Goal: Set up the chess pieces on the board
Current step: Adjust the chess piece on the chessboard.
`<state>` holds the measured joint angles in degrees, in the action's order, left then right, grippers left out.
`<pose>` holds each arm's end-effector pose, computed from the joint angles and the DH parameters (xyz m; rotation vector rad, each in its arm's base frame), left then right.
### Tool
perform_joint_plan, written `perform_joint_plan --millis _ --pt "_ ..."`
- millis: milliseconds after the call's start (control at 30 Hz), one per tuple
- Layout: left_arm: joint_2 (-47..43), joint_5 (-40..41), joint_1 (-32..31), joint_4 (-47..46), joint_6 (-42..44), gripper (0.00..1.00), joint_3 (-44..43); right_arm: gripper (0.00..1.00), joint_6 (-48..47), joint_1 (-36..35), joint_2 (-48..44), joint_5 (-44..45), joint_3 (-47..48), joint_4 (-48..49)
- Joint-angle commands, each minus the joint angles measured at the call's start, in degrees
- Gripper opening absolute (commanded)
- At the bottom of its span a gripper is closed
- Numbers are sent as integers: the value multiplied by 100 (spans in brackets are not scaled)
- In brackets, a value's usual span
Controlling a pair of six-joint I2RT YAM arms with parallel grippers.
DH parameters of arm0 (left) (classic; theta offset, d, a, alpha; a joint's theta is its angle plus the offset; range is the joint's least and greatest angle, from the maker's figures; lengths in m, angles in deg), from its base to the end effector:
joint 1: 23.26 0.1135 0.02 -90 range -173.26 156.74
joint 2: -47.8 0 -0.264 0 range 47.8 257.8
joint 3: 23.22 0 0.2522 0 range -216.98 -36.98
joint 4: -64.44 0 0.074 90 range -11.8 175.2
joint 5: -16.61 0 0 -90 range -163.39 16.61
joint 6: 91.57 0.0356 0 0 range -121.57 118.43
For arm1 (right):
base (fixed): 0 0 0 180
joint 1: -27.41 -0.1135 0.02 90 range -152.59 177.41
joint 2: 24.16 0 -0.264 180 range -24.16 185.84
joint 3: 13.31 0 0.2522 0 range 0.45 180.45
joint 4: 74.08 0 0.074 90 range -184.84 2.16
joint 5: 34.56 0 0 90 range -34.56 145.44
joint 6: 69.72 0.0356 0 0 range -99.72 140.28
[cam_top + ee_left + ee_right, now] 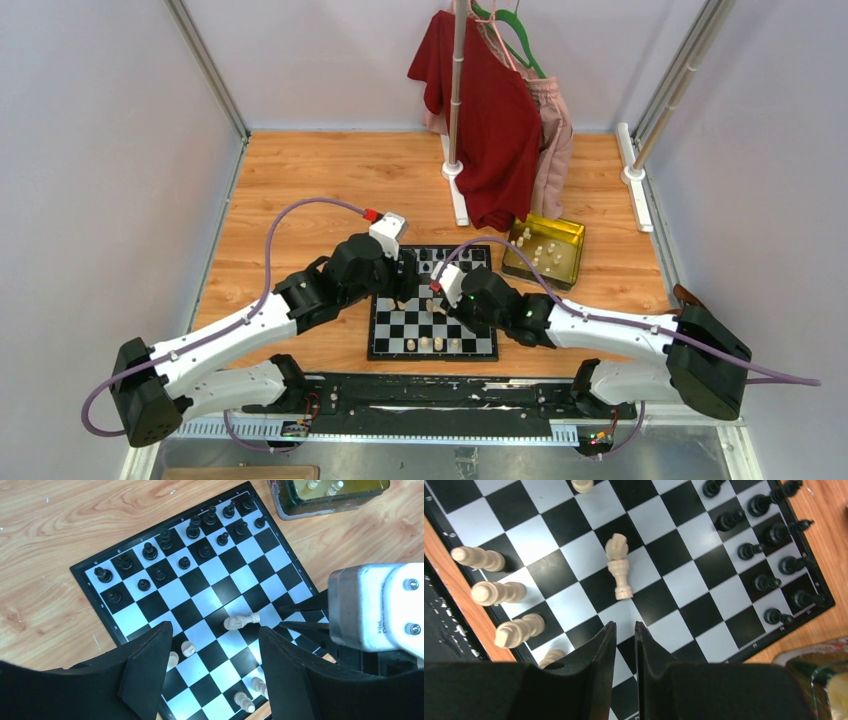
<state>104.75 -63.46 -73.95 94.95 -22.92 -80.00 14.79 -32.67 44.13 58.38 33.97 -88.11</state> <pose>0.1454 -0.1679 0.2784 0.4410 2.1042 -0.5682 0.1250 0.2136 0.2055 -1.1786 1.8846 0.4794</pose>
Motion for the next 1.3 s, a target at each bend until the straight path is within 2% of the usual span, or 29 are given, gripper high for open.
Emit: perform_joint_plan --millis 0,233,733,1267 --pt "18 273 -183 -434 69 69 188 24 -200 57 132 -487 44 604" --pt "-265 255 -182 -690 -10 69 553 25 -244 195 243 -935 -218 1199" --pt "-336 178 -195 -785 7 69 637 24 -102 540 930 -1527 -289 1695" --pt "-331 1 -191 -933 53 68 727 21 -87 655 1301 -1472 -204 1741"
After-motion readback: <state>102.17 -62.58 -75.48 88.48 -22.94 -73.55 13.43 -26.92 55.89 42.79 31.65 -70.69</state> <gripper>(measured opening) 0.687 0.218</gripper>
